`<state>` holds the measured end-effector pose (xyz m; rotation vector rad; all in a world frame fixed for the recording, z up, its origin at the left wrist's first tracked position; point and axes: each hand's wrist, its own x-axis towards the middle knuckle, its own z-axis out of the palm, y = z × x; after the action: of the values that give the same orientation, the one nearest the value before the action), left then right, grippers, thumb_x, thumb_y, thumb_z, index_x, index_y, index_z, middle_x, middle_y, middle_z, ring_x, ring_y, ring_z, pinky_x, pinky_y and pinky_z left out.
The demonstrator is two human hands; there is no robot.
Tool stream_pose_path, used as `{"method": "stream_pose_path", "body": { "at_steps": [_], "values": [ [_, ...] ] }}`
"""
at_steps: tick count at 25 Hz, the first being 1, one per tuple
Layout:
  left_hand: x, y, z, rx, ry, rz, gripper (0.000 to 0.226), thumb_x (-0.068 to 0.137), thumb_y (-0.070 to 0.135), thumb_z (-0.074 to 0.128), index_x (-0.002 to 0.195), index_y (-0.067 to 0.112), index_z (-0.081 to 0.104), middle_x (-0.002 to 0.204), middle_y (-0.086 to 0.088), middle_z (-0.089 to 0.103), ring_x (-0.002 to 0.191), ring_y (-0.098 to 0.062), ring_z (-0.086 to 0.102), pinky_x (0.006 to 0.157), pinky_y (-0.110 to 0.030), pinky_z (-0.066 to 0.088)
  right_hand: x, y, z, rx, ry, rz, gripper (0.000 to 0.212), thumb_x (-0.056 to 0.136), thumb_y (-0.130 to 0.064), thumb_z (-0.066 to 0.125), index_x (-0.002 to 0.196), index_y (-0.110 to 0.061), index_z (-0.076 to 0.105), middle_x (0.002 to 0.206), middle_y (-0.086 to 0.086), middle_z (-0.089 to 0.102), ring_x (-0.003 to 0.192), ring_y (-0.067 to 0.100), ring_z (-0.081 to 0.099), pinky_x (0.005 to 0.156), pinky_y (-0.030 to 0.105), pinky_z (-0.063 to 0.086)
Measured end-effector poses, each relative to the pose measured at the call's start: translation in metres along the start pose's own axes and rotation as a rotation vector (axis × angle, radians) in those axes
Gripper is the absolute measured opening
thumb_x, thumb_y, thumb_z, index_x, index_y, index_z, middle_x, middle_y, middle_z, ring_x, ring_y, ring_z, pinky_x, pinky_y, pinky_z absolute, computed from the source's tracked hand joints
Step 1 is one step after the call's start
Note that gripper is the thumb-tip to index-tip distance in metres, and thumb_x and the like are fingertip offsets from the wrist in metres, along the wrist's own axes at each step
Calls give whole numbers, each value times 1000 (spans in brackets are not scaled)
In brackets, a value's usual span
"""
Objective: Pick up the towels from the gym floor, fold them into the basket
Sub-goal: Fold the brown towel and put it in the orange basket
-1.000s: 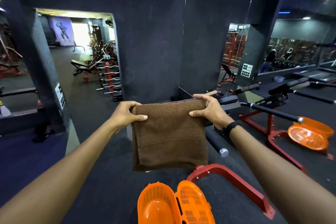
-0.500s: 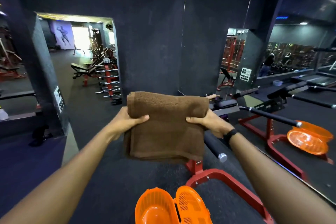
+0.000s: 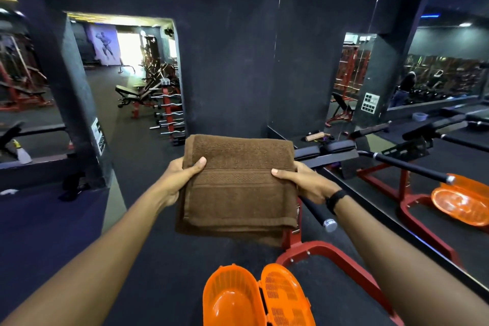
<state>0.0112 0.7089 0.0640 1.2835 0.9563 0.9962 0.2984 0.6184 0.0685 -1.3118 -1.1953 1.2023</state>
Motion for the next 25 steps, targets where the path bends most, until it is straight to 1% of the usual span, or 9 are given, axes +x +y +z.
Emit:
{"method": "stream_pose_path", "body": {
  "at_steps": [3,6,8,10,13,16,20,23,25],
  "values": [
    [2,0,1,94,10,-23,23,89,21,65,108,9,64,98,-4,70,85,-11,66,63,-16,54,2,-2,1,-8,37,-32,45,83,-23,72,123,-9,57,116,5,68,107,19,65,87,28,54],
    [6,-5,3,95,48,-69,15,87,18,68,100,12,65,95,-3,69,83,-12,64,72,-23,55,1,-9,2,-31,42,-66,25,88,-16,66,113,-16,60,111,3,69,104,17,66,81,24,54],
    [7,-10,5,96,78,-89,12,85,19,69,95,15,65,92,-1,68,82,-12,63,76,-27,50,2,-10,2,-49,40,-79,23,88,-15,66,110,-18,60,110,2,68,102,14,66,80,23,54],
    [9,-20,6,109,121,-102,10,86,19,69,93,16,63,88,1,66,76,-9,61,70,-25,48,7,-4,3,-71,45,-92,21,89,-13,65,108,-19,61,109,1,69,99,12,67,81,22,54],
    [14,-49,7,144,210,-162,14,89,19,67,99,15,57,90,-2,63,69,-7,62,69,-27,48,17,17,10,-143,31,-85,23,88,-11,66,110,-16,62,113,4,69,104,17,66,91,30,52],
    [30,-88,2,227,287,-264,43,87,25,69,122,11,49,108,-8,57,94,-20,58,79,-36,47,36,49,26,-310,18,-37,32,86,-15,70,116,-12,60,114,6,68,105,19,65,94,34,51],
    [62,-150,-7,268,163,-382,42,89,27,67,123,13,49,115,-8,57,98,-23,60,76,-35,50,69,130,47,-560,49,93,32,81,-20,74,110,-12,64,109,6,70,101,20,65,93,39,51],
    [86,-215,-24,372,-15,-470,27,92,27,62,115,17,52,116,-6,58,101,-21,62,75,-32,50,83,213,54,-670,130,262,31,81,-17,72,109,-9,64,111,11,69,101,23,63,89,31,48],
    [97,-261,-38,483,-120,-494,28,92,27,62,116,16,53,112,-5,59,100,-20,60,78,-33,49,85,266,56,-698,179,395,31,81,-16,71,110,-7,63,111,13,69,103,26,62,82,26,44]
  ]
}}
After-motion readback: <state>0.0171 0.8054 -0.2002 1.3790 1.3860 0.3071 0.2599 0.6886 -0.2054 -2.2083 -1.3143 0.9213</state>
